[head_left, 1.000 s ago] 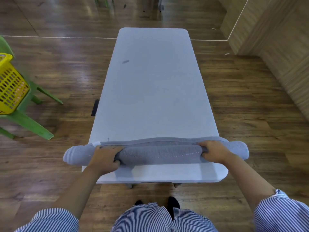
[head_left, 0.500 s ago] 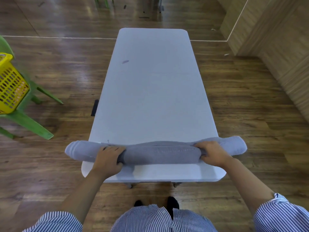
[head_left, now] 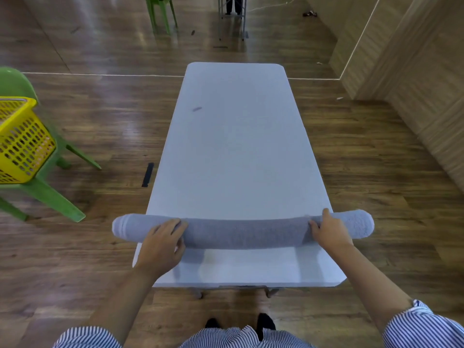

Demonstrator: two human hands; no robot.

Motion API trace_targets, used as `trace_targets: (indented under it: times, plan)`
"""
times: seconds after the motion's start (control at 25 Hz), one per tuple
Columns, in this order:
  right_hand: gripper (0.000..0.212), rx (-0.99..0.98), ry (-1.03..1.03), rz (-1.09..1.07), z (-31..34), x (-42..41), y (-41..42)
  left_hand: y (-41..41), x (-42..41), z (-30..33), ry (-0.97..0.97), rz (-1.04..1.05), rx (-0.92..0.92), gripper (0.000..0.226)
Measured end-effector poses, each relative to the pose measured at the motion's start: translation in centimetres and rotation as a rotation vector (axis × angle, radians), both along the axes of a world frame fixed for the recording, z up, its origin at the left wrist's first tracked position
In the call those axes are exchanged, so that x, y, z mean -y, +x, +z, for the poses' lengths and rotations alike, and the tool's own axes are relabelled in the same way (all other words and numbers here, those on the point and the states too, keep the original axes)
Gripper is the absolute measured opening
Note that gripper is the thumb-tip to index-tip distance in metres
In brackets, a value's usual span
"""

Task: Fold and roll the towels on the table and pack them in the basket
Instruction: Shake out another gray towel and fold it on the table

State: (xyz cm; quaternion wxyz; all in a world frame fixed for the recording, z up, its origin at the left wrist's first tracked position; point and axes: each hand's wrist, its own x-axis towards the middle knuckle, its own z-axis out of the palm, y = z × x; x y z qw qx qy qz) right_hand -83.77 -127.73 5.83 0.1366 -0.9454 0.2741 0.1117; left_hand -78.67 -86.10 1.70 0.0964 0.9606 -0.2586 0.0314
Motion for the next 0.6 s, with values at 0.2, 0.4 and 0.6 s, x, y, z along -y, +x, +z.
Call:
trace_targets:
  times: [0.2, 0.4, 0.6]
  plan:
    - [0.043, -0.034, 0.014, -0.144, -0.3, -1.6, 0.9, 2.0, -3.1, -0.4, 0.019, -0.131, -0.049, 0.074]
    - [0.041, -0.006, 0.041, -0.210, -1.2, -3.5, 2.1, 4.2, -3.4, -0.8, 0.081, -0.185, 0.080, 0.061]
    - [0.037, 0.125, 0.103, -0.029, -1.8, -2.8, 5.8, 7.7, -1.5, -0.6, -0.013, -0.264, 0.112, 0.053]
